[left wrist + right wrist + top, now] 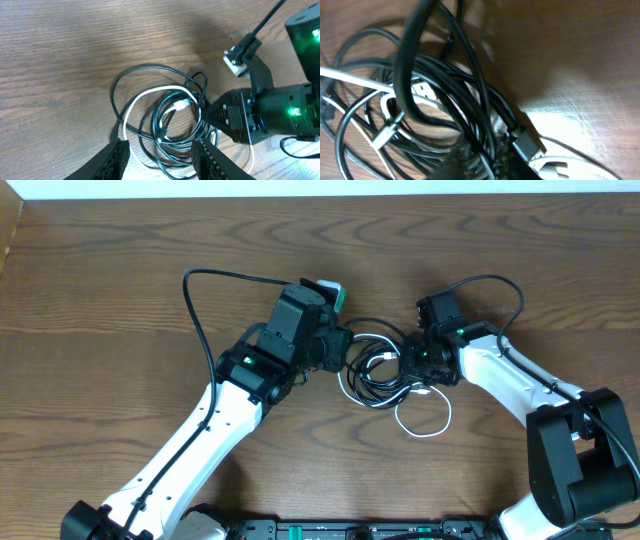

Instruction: Untangle cables

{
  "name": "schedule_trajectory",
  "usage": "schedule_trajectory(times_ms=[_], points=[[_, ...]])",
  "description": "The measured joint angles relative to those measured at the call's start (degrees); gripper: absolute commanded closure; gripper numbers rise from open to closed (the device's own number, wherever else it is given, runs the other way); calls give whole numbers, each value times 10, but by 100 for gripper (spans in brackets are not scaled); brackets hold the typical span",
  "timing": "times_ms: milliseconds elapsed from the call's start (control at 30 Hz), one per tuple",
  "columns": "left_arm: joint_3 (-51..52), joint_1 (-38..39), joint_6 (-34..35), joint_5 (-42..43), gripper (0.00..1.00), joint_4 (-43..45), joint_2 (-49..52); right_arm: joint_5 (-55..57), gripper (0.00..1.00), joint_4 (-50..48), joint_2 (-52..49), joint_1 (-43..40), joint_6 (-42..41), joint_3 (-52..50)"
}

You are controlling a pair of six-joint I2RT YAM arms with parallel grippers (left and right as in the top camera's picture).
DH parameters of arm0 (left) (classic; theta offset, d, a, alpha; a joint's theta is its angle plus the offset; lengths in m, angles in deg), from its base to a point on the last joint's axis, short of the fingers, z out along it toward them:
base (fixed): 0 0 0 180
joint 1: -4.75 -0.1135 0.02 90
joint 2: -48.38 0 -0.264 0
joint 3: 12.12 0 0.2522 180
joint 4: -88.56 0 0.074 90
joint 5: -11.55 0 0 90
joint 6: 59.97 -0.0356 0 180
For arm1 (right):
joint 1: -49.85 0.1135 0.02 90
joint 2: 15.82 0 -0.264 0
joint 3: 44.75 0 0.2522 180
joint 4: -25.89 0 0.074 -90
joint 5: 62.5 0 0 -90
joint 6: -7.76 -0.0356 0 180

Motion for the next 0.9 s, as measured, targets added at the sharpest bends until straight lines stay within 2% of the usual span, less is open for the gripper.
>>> schedule_trajectory(times_ms=[200,533,900], points=[[0,0,0,0,55,-24,0,-20,99,-28,0,0,-2,0],[0,0,0,0,55,-35,0,-157,99,-155,13,-10,5,0],[11,0,-4,0,54,-33,1,-213,99,-139,213,-78,5,0]])
